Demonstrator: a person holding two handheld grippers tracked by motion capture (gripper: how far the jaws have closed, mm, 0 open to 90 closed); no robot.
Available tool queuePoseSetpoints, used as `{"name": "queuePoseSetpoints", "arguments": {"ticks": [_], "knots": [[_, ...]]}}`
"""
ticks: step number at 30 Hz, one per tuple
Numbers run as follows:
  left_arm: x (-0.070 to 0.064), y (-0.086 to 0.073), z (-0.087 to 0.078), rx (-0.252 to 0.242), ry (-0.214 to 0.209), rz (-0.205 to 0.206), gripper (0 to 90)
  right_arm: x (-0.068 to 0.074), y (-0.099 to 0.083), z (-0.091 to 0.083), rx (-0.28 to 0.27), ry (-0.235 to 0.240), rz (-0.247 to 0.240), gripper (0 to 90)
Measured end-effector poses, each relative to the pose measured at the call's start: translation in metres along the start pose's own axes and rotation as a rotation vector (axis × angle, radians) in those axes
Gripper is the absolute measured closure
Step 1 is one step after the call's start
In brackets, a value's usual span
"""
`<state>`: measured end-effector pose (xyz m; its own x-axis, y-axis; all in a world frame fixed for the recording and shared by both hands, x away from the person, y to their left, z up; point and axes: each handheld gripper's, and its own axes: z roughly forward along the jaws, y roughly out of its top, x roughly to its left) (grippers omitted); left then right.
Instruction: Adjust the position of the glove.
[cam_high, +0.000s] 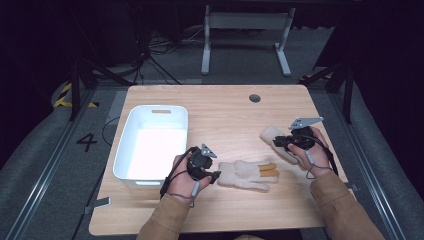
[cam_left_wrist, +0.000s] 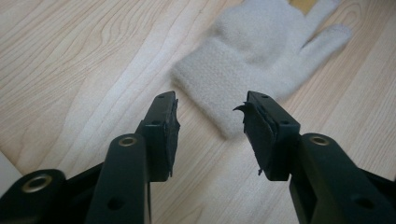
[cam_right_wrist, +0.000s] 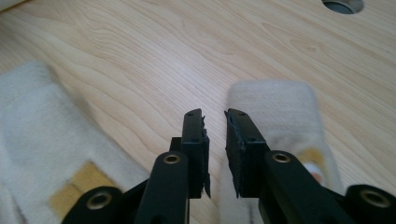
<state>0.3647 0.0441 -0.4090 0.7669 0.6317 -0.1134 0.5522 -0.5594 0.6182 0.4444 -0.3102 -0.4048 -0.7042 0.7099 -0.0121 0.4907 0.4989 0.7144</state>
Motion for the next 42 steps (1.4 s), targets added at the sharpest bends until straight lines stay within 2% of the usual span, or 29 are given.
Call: {"name": "queuePoseSetpoints", "arguments": {"ticks": [5, 9, 13, 17, 21, 30, 31, 33, 34, 36, 37, 42], "knots": [[0.006, -0.003, -0.001, 0.009, -0.009, -0.001, 50.9, -0.017, -0.009, -0.005, -0.016, -0.028, 0.051, 73.5], [0.007, -0.005, -0.001, 0.006, -0.015, -0.006, 49.9, -0.025, -0.015, -0.006, -0.030, -0.047, 0.088, 70.6], [0.008, -0.006, 0.000, 0.010, -0.020, -0.006, 49.8, -0.033, -0.023, -0.007, -0.056, -0.060, 0.109, 69.2], [0.010, -0.007, 0.001, 0.015, -0.020, -0.013, 49.9, -0.038, -0.029, -0.007, -0.076, -0.070, 0.109, 67.8], [0.011, -0.007, 0.001, 0.015, -0.031, -0.018, 49.9, -0.044, -0.037, -0.003, -0.094, -0.067, 0.120, 65.0], [0.011, -0.008, 0.001, 0.016, -0.035, -0.018, 49.5, -0.048, -0.043, 0.007, -0.054, -0.069, 0.144, 56.3], [0.011, -0.008, 0.002, 0.015, -0.034, -0.018, 49.3, -0.047, -0.044, 0.011, -0.026, -0.067, 0.152, 53.7], [0.010, -0.008, 0.003, 0.016, -0.036, -0.018, 49.0, -0.047, -0.044, 0.012, -0.017, -0.068, 0.156, 53.7], [0.009, -0.008, 0.003, 0.018, -0.036, -0.017, 48.7, -0.047, -0.045, 0.015, 0.003, -0.076, 0.158, 53.7], [0.009, -0.008, 0.004, 0.022, -0.041, -0.016, 48.3, -0.046, -0.046, 0.017, 0.018, -0.077, 0.164, 55.3], [0.009, -0.007, 0.005, 0.024, -0.045, -0.014, 48.2, -0.046, -0.046, 0.019, 0.026, -0.087, 0.155, 59.2], [0.008, -0.008, 0.006, 0.023, -0.051, -0.017, 45.4, -0.045, -0.045, 0.015, 0.034, -0.096, 0.158, 66.2]]}}
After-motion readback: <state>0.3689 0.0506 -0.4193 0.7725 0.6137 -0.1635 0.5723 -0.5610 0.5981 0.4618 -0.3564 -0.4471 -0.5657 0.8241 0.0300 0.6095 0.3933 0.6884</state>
